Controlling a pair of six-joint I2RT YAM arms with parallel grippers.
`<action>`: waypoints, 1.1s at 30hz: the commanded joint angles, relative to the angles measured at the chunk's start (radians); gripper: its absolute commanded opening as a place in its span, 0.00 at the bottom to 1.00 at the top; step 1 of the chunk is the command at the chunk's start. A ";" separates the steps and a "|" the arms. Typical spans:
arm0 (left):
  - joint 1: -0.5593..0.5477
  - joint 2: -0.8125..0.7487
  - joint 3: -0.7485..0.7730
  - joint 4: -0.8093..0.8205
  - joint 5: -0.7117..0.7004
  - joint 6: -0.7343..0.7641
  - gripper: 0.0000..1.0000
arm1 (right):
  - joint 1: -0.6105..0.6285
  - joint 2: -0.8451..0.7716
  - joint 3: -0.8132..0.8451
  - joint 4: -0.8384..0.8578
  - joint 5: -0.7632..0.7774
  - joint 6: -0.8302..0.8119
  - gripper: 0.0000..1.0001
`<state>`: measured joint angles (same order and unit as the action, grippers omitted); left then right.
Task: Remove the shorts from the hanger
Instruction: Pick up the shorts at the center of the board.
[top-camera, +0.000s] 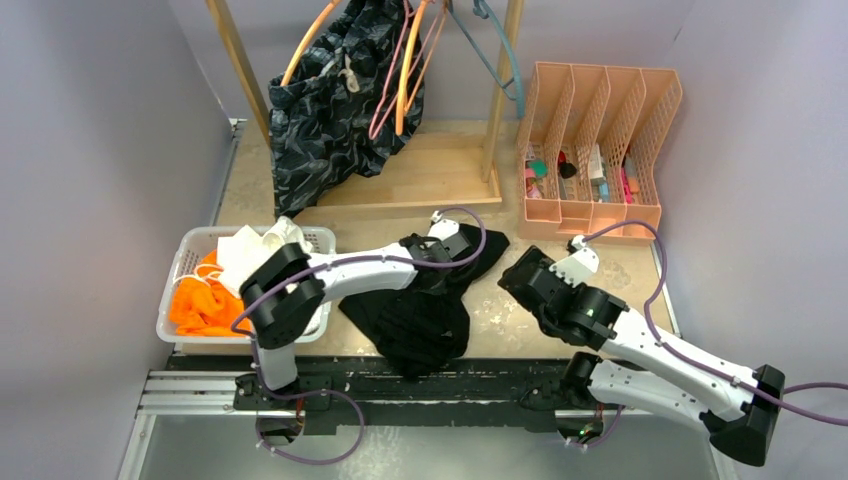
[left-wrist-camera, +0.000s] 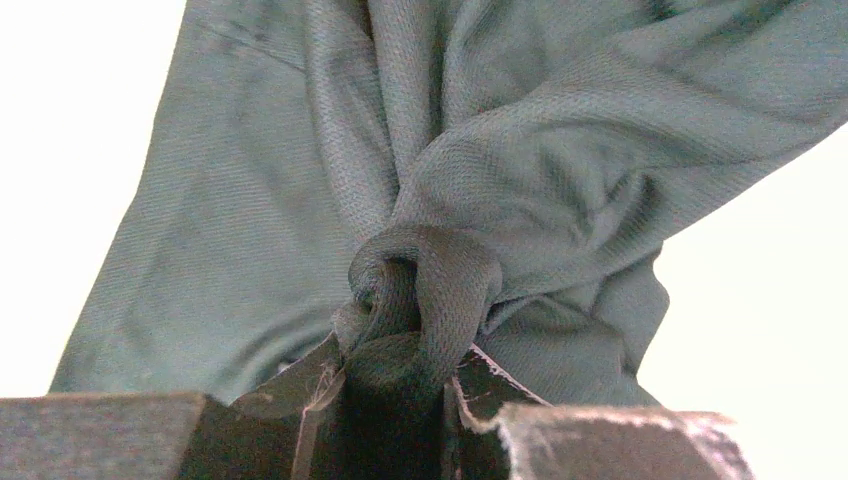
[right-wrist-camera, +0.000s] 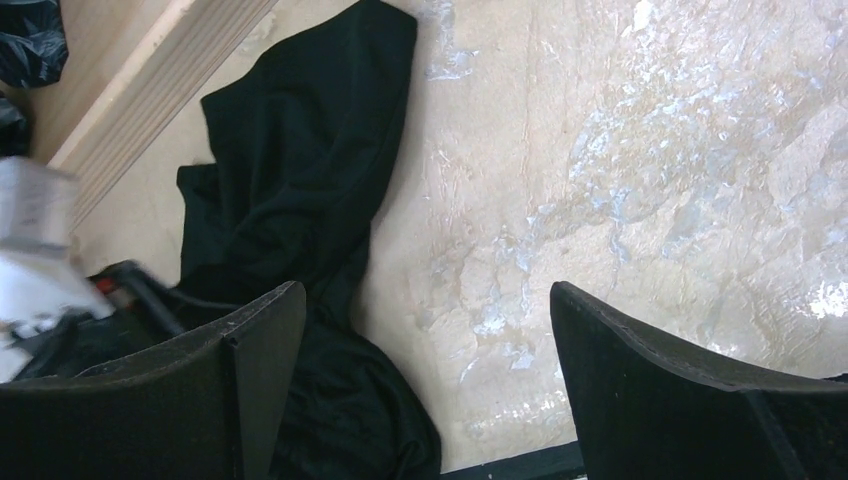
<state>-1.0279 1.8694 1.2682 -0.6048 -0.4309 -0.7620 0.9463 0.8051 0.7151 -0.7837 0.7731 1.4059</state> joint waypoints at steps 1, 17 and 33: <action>0.006 -0.194 0.090 -0.080 -0.099 0.060 0.00 | -0.002 0.012 0.043 -0.032 0.056 -0.006 0.92; 0.043 -0.478 -0.064 -0.024 -0.177 -0.053 0.00 | -0.001 0.120 0.089 0.170 -0.003 -0.312 0.95; 0.060 -0.392 -0.353 0.254 0.157 -0.087 0.73 | -0.002 -0.034 -0.006 0.246 -0.043 -0.348 0.96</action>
<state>-0.9737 1.4654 0.9096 -0.4500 -0.3485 -0.8536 0.9459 0.7654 0.7097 -0.5701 0.7170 1.1110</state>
